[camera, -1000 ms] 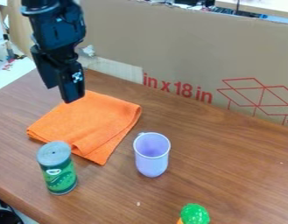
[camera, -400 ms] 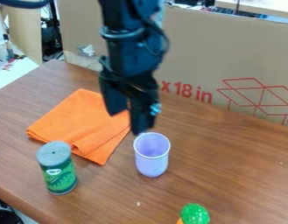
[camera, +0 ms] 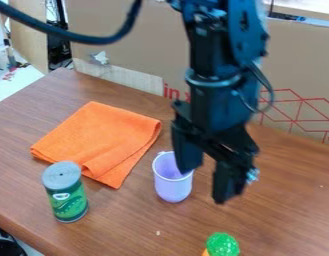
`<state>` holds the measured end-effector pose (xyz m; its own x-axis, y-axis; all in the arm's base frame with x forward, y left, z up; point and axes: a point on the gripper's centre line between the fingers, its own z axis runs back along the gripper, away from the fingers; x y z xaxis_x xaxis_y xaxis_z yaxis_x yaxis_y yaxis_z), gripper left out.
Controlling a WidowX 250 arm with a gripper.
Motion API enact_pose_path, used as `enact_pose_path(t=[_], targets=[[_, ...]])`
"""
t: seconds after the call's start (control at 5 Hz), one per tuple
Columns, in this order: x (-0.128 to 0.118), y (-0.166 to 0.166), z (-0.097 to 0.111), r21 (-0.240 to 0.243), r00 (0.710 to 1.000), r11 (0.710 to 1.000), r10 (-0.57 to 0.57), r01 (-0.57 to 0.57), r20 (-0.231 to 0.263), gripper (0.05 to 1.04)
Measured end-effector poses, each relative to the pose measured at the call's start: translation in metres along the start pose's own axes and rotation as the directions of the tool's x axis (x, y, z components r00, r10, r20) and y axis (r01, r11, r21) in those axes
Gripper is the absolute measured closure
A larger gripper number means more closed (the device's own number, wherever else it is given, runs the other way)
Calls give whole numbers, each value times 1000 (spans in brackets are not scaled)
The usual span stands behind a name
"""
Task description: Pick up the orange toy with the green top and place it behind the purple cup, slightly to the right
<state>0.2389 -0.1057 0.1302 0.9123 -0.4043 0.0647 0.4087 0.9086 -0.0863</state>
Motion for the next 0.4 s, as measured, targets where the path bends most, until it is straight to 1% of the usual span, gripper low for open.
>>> enact_pose_path(t=[0.2,0.4], targets=[[0,-17,-18,4,998,1000,4,-4,-63,83],[-3,-26,-33,47,990,999,-10,17,-138,83]])
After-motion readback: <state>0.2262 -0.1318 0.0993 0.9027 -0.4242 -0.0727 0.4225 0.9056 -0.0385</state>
